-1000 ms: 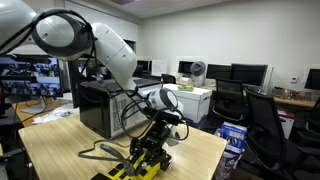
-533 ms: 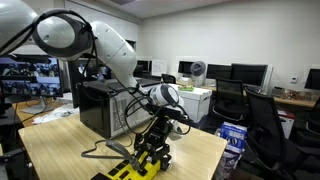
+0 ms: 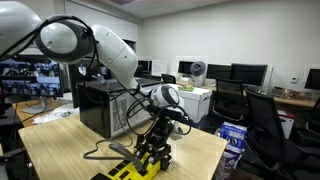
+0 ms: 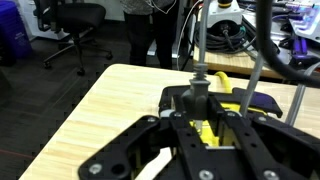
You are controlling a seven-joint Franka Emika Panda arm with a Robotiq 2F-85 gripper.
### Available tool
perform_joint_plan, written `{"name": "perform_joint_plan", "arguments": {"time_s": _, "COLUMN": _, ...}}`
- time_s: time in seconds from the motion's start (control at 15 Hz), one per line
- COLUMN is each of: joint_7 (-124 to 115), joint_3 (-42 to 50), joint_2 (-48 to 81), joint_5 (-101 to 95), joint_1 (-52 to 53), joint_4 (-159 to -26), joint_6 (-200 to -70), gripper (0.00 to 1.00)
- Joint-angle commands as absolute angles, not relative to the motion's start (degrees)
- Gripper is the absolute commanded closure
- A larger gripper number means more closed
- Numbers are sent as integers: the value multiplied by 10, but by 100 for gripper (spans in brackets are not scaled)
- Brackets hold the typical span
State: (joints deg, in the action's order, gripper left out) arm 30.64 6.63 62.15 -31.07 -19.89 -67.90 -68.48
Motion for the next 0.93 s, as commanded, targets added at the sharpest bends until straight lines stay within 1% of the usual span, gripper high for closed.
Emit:
{"name": "perform_joint_plan", "arguments": {"time_s": 0.0, "joint_7": 321, "joint_3": 67, "joint_2": 635, "joint_5": -293, "joint_1": -197, "joint_4": -656, "joint_6": -675, "gripper": 92}}
{"name": "perform_joint_plan", "arguments": {"time_s": 0.33, "joint_7": 319, "joint_3": 69, "joint_2": 652, "joint_5": -279, "joint_1": -192, "joint_4": -626, "joint_6": -670, "gripper": 92}}
{"name": "perform_joint_plan", "arguments": {"time_s": 0.67, "joint_7": 296, "joint_3": 81, "joint_2": 688, "joint_5": -278, "joint_1": -187, "joint_4": -581, "joint_6": -600, "gripper": 92}}
{"name": "perform_joint_plan", "arguments": {"time_s": 0.87, "joint_7": 295, "joint_3": 81, "joint_2": 700, "joint_5": -280, "joint_1": -189, "joint_4": -559, "joint_6": -588, "gripper": 92}}
